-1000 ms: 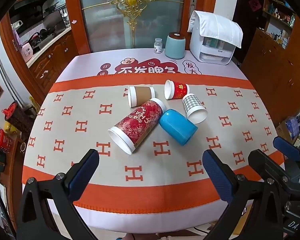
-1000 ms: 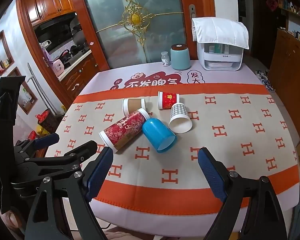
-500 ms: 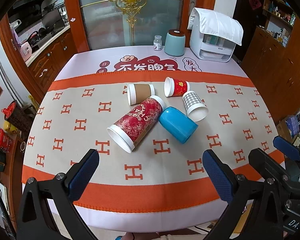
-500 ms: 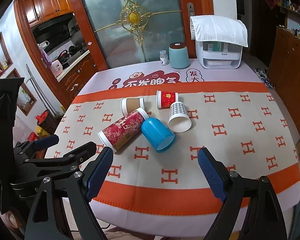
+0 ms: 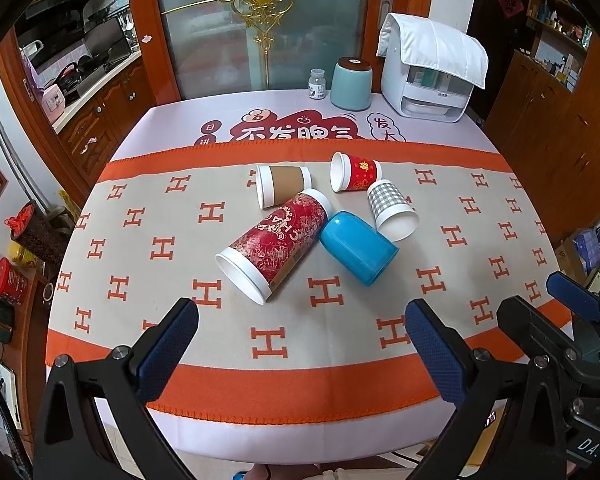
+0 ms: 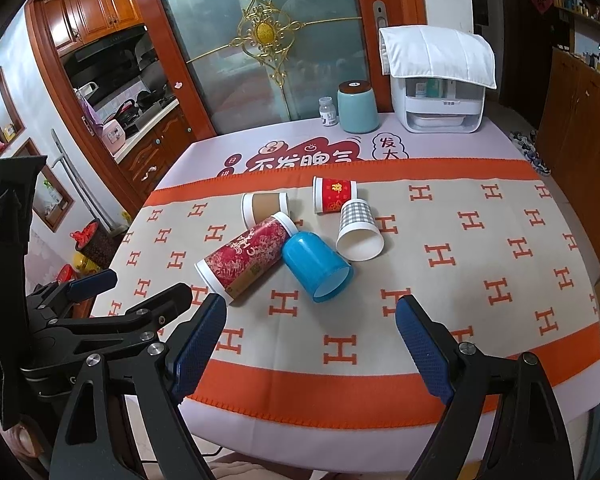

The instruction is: Flip cup upside down

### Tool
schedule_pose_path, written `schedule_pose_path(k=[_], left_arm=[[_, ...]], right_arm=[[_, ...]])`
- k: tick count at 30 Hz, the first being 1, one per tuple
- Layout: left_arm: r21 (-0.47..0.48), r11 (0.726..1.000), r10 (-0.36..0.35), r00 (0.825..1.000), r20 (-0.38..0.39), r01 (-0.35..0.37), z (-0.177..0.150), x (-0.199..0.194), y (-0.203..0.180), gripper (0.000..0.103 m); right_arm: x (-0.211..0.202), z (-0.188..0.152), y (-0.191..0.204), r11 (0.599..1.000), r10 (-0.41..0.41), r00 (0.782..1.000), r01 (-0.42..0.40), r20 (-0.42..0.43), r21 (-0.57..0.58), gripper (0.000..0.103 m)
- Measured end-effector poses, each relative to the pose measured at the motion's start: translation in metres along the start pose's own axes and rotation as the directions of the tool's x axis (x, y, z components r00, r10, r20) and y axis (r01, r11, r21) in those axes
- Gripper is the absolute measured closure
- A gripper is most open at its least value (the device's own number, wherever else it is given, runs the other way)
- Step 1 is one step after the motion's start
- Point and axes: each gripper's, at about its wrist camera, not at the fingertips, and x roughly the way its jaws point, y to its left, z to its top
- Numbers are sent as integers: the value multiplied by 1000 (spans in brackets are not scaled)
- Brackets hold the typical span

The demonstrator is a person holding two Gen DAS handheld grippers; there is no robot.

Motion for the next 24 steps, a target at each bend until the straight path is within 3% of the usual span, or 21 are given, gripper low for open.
schedule_pose_path(k=[24], left_arm=[[10, 1000, 4, 1000, -6, -4, 0, 0, 4, 1]], right_arm=[[6, -1, 0, 1000, 2, 1000, -2, -3, 12, 15]])
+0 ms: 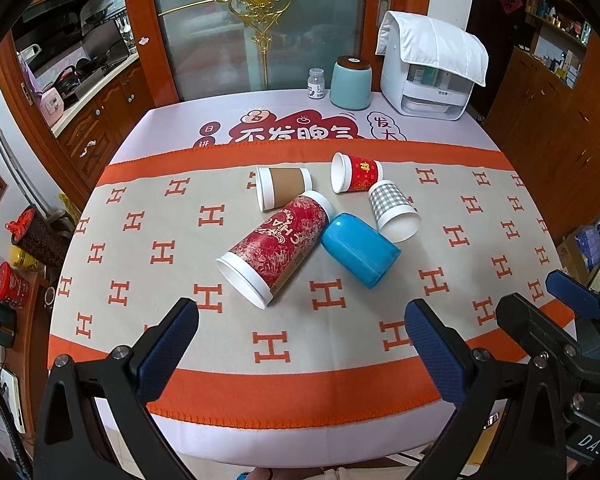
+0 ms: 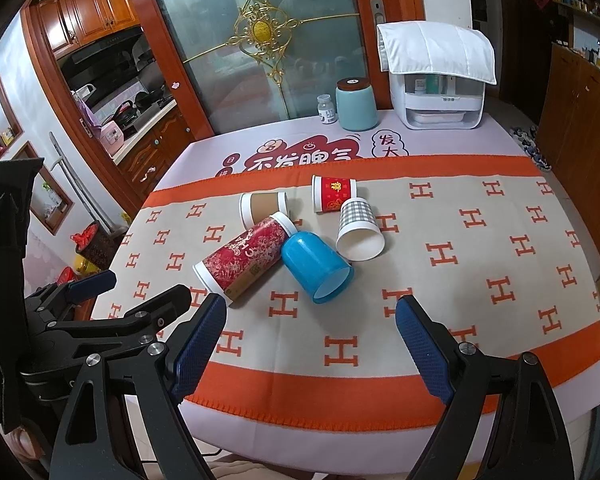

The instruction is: Flip cup upside down

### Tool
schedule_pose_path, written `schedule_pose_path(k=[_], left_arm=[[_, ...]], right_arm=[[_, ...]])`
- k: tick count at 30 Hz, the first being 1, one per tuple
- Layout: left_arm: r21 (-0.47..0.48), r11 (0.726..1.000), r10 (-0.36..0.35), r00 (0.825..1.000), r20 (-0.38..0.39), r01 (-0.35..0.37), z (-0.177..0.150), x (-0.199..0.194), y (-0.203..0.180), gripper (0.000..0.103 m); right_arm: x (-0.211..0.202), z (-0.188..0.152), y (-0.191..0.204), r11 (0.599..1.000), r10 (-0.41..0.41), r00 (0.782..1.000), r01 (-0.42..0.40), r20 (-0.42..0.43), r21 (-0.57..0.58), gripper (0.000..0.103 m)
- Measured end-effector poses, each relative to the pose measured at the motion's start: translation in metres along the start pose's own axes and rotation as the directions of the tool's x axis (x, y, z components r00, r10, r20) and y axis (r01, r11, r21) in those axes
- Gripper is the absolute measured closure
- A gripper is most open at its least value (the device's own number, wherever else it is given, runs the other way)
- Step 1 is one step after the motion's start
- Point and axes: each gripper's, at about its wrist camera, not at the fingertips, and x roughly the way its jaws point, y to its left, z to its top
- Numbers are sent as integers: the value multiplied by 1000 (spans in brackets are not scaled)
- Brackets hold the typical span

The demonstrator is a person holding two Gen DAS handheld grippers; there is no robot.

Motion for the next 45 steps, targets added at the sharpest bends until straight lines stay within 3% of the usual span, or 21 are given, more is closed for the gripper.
schedule_pose_path(k=[21, 27, 32, 39, 45], left_arm=[[45, 999, -2, 1000, -27, 4, 19, 17, 9, 1], [119, 992, -23, 996, -82, 33, 34, 38, 15, 1], [232, 971, -28, 990, -136, 59, 51, 66, 18, 1], [339, 933, -36, 968, -248, 121, 75, 123, 25, 1], [400, 894, -34, 921, -387, 201, 93, 186, 19, 1]], right_arm=[[14, 4, 3, 1000, -2, 1000, 2, -19, 14, 15], [41, 7, 10, 999, -35, 998, 37, -58, 35, 15], [71, 18, 9, 995, -76, 990, 84, -122, 56, 15], [125, 26, 3, 984, -63, 975, 96, -213, 148, 15], [165, 25, -22, 962, -67, 963, 131, -260, 239, 15]])
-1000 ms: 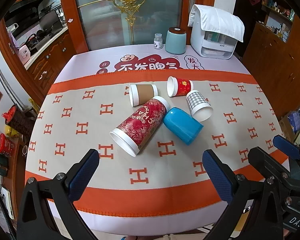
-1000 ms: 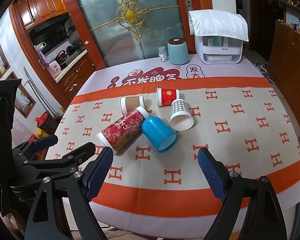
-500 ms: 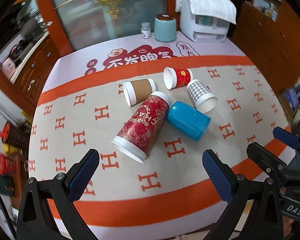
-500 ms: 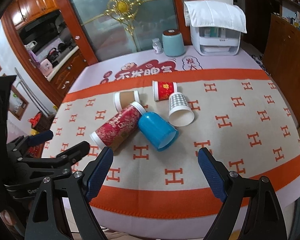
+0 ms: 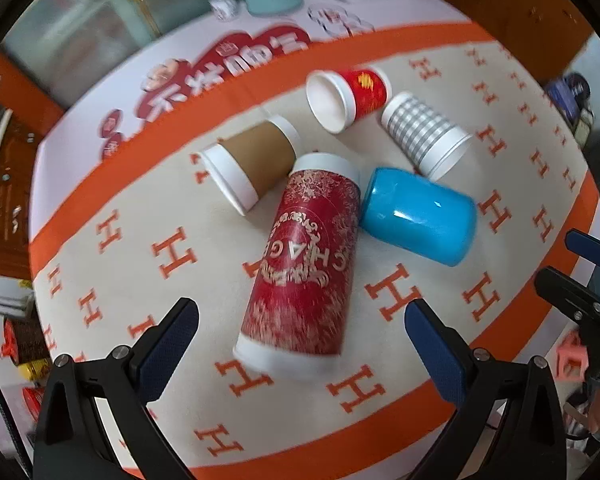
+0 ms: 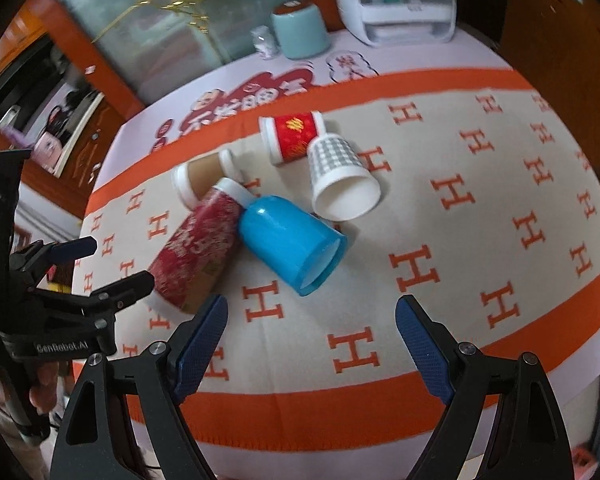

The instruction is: Flip cup upside down

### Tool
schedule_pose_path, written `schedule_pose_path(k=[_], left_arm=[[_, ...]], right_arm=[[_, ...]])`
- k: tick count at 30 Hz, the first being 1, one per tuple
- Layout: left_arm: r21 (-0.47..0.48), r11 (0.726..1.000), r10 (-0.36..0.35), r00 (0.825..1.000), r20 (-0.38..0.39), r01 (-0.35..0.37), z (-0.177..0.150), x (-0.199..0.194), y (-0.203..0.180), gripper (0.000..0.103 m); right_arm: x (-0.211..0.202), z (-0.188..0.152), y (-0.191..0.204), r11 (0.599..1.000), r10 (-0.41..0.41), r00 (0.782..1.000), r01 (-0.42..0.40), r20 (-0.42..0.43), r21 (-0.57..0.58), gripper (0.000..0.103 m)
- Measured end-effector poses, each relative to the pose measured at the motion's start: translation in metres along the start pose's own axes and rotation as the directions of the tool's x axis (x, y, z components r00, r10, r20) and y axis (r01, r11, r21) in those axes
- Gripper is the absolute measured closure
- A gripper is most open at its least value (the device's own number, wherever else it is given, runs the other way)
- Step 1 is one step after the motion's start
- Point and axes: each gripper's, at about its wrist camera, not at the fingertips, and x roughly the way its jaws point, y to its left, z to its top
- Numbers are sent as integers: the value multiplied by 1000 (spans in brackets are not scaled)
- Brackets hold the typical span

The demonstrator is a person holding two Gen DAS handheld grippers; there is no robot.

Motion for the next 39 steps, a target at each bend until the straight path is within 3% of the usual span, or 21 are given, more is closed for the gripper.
schedule_pose_path(k=[7, 12, 18, 22, 30, 39], left_arm=[[26, 998, -51, 984, -173, 57, 28, 57, 3, 1], [71, 997, -17, 974, -227, 34, 35, 80, -3, 1], [88, 996, -8, 959, -285, 34, 36, 108, -11, 9], [78, 996, -10, 947, -321, 37, 34, 124, -12, 21], [20, 999, -31, 943, -332, 40, 23, 140, -12, 26], [-113, 991, -97, 952, -289, 67, -1, 113, -14, 26]], right_arm=[[33, 1, -21, 996, -5, 999, 9, -41, 91, 15], [46, -1, -29, 993, -16, 997, 24, -69, 120, 15], [57, -6, -37, 990, -20, 995, 34, -100, 140, 15], [59, -7, -41, 988, -18, 994, 34, -105, 152, 15], [58, -9, -43, 987, -12, 994, 29, -109, 160, 16], [52, -14, -46, 988, 6, 995, 11, -104, 157, 16]])
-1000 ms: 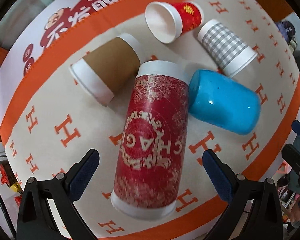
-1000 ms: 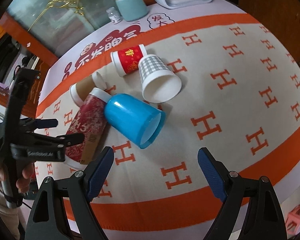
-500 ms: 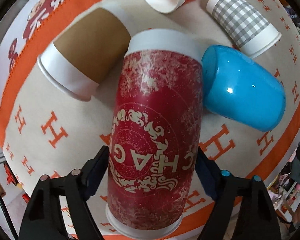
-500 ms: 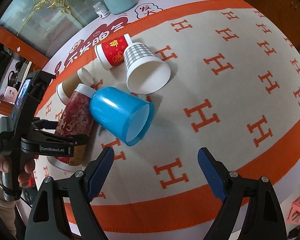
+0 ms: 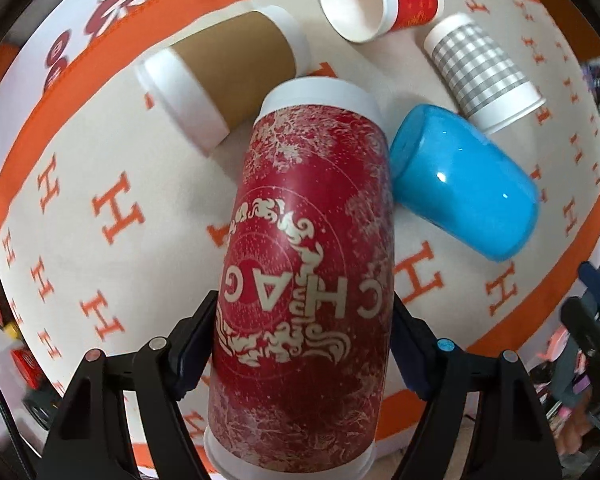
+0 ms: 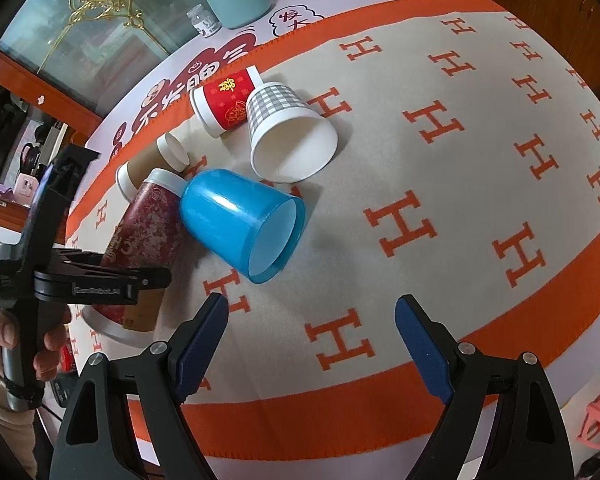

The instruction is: Flip cup upside down

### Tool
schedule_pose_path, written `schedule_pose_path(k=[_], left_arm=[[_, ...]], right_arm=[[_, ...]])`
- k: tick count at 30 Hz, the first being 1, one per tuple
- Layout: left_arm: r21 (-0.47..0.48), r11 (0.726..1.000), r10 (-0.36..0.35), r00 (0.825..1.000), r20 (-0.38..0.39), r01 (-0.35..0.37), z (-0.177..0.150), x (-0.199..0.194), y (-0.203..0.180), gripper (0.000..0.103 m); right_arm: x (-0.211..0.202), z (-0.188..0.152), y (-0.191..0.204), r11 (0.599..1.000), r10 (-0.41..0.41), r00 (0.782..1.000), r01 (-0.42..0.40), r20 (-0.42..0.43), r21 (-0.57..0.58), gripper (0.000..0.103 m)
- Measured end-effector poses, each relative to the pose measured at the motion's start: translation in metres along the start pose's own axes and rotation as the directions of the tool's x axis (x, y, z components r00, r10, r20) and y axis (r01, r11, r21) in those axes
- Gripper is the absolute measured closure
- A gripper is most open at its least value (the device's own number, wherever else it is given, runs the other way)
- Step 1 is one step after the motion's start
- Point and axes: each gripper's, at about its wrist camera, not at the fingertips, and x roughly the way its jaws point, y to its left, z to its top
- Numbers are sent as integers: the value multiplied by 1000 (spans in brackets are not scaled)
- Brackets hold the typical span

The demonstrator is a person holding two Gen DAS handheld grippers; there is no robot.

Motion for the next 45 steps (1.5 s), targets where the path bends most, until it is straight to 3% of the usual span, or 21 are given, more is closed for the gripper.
schedule_pose_path(k=[5, 10, 17, 29, 40, 45], left_arm=[[-82, 996, -32, 999, 41, 35, -21, -9, -3, 27], [-169, 981, -67, 989, 135, 89, -65, -31, -16, 27], [-295, 939, -113, 968, 223, 177, -108, -15, -54, 27], [-455, 856, -146, 959, 244, 246, -135, 24, -65, 26], [-472, 855, -106, 963, 246, 214, -137, 35, -83, 25], [-464, 857, -96, 954, 284, 224, -146, 17, -80, 14]], right_arm=[[-8, -5, 0, 1000, 17, 1000, -17, 1, -21, 16], [-17, -12, -1, 998, 32, 999, -32, 0, -53, 16], [-28, -24, -8, 995, 39, 999, -39, -7, -91, 16], [-24, -51, -40, 992, 20, 998, -28, -58, -125, 16], [-24, -62, -61, 987, 24, 996, -37, -90, -155, 16], [-29, -61, -66, 983, 43, 995, -58, -91, -175, 16]])
